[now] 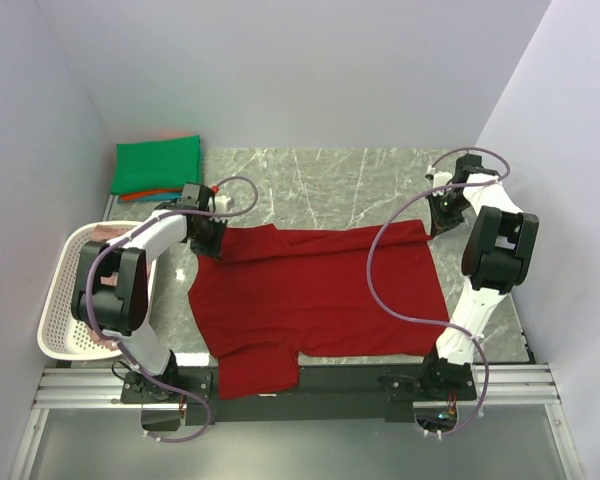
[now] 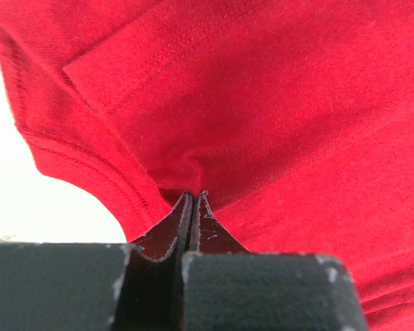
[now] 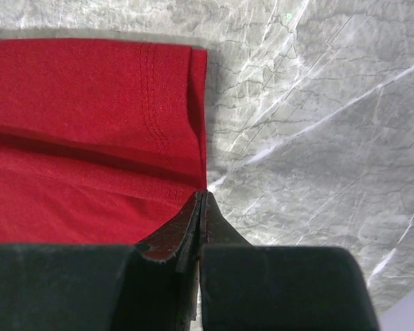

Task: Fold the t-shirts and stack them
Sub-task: Fold the tshirt

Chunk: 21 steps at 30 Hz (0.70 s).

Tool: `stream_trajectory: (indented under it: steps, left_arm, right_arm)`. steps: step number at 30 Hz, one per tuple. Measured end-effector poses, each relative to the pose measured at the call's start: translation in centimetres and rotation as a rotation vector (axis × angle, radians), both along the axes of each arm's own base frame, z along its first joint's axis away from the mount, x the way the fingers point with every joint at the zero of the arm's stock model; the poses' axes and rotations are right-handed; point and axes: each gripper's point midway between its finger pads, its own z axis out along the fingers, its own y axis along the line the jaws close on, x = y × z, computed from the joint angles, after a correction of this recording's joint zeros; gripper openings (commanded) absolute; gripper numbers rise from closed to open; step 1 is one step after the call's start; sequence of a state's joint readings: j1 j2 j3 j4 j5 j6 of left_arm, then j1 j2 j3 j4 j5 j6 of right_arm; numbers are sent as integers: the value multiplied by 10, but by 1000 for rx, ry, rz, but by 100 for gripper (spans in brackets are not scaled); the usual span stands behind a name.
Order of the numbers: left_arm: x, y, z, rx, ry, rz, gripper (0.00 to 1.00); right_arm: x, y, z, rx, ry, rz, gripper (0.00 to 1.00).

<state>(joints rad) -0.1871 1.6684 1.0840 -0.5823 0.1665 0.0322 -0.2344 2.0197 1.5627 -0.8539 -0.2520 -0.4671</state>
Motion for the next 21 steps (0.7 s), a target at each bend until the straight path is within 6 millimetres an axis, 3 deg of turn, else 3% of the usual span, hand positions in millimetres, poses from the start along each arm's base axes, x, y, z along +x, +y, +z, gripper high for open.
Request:
stream_trajectory:
  steps: [8, 21]
  left_arm:
    - [-1, 0, -14, 7, 28, 2, 0]
    - [4, 1, -9, 17, 14, 3, 0]
  right_arm:
    - [-9, 0, -9, -6, 27, 8, 0]
    - [-14, 0, 1, -9, 6, 23, 0]
